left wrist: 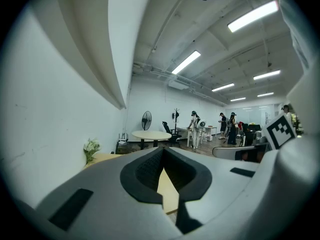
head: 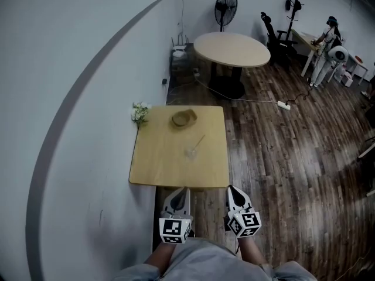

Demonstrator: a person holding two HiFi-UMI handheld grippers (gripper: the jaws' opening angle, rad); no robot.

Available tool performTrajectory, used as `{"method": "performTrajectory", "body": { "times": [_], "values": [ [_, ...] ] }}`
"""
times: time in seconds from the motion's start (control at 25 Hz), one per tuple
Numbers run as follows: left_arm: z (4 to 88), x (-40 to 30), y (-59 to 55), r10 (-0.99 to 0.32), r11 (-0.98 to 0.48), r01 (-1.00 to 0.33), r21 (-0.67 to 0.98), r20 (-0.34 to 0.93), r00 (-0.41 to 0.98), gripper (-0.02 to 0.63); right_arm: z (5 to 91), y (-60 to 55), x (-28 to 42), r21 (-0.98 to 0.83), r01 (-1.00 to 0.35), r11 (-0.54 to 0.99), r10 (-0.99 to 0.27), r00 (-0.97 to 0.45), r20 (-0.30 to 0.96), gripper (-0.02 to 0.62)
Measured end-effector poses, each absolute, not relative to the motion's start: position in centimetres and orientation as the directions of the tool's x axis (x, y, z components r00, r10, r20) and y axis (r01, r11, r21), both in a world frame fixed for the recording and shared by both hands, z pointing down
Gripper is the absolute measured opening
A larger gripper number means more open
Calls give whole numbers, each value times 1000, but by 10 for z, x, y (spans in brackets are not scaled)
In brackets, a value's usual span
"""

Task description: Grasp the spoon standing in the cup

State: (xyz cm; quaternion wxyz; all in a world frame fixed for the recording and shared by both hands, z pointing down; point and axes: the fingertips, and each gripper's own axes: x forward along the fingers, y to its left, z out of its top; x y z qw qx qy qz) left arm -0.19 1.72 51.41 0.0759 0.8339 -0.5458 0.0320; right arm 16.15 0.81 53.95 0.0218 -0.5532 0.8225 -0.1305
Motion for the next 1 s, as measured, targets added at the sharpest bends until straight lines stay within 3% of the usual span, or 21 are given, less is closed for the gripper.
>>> {"method": "performTrajectory", "body": {
  "times": [1.0],
  "values": [
    [520, -102, -141, -900, -397, -909, 127, 139, 413, 2, 539, -154, 82, -244, -925, 291, -935, -329, 133, -2]
  ]
}}
